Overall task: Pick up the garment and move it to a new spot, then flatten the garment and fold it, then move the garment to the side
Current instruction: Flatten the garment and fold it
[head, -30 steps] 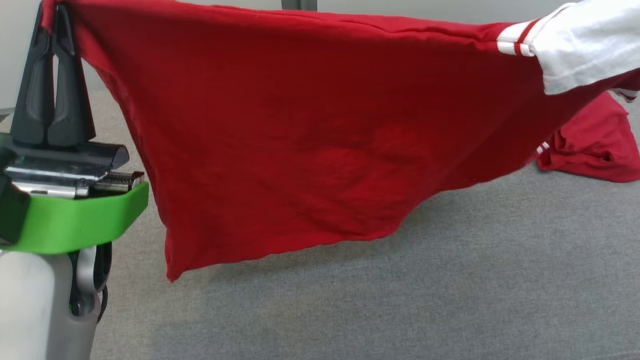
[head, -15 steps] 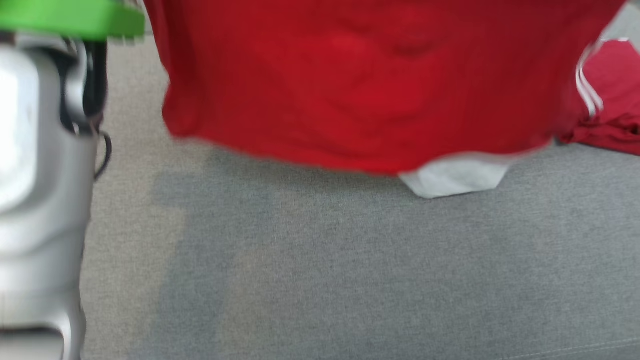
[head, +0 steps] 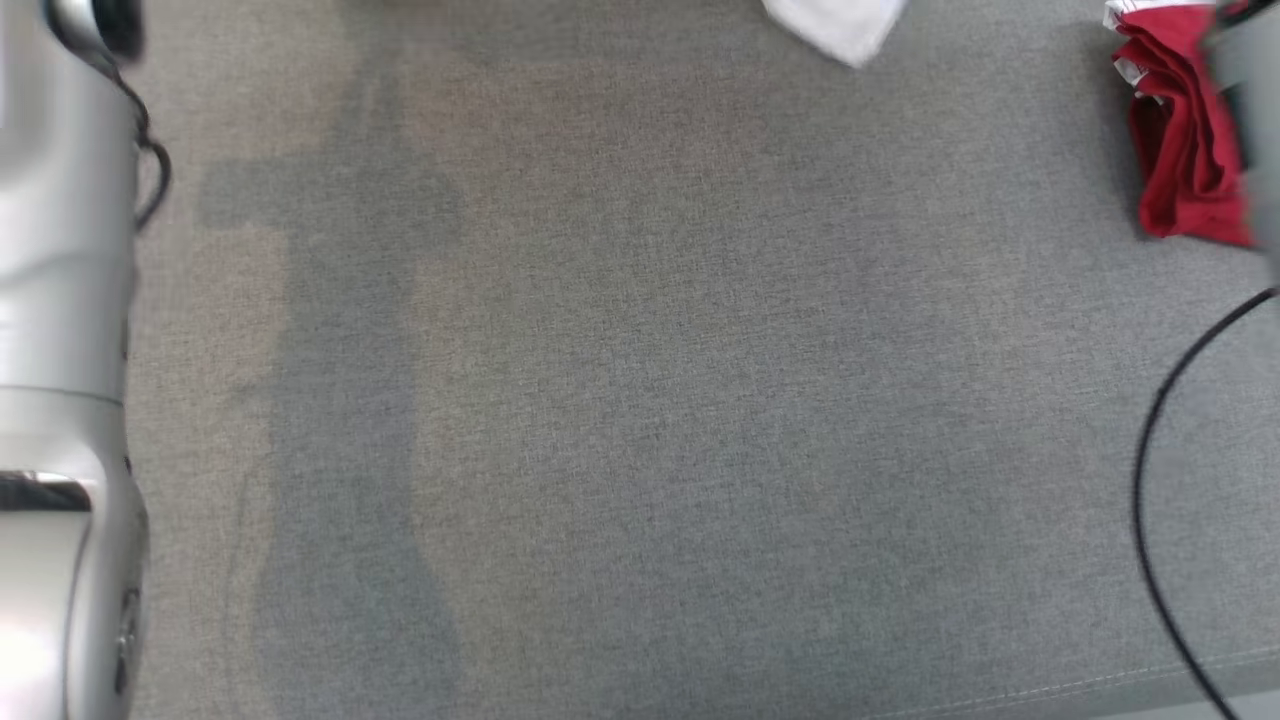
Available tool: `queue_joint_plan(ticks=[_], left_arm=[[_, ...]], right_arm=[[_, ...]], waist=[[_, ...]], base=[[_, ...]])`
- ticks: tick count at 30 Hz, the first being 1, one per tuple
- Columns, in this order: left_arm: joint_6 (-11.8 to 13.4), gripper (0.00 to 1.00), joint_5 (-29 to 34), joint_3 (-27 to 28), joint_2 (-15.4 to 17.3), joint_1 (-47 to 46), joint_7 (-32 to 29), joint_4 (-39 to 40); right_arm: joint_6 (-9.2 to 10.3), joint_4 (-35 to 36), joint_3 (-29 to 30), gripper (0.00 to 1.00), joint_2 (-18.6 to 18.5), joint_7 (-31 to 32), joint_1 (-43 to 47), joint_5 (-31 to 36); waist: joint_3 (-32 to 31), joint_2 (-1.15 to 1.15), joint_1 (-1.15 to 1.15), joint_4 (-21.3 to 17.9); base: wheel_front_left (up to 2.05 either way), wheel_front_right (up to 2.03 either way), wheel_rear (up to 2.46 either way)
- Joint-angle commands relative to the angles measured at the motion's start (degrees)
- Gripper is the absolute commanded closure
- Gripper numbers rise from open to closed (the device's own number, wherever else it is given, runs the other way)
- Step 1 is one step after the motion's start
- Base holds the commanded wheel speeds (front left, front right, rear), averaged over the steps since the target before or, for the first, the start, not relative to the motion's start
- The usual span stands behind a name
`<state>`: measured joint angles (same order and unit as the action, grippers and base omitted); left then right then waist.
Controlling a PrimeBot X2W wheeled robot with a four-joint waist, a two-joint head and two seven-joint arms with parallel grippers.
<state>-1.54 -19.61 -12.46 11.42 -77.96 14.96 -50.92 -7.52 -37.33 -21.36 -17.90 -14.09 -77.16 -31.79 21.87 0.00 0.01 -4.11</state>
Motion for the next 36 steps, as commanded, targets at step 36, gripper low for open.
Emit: queue_joint_plan(ticks=[36], left_arm=[[-1.0, 1.00, 5.9, 18.5, -7.0, 72.1, 0.2, 38.1]], right_arm=[[0.10, 24.5, 5.2, 1.00, -2.1, 0.7, 74.4, -8.0]], waist=[[-12.7, 0.00, -0.01, 1.1]], base=[[0.00, 0.00, 0.00]])
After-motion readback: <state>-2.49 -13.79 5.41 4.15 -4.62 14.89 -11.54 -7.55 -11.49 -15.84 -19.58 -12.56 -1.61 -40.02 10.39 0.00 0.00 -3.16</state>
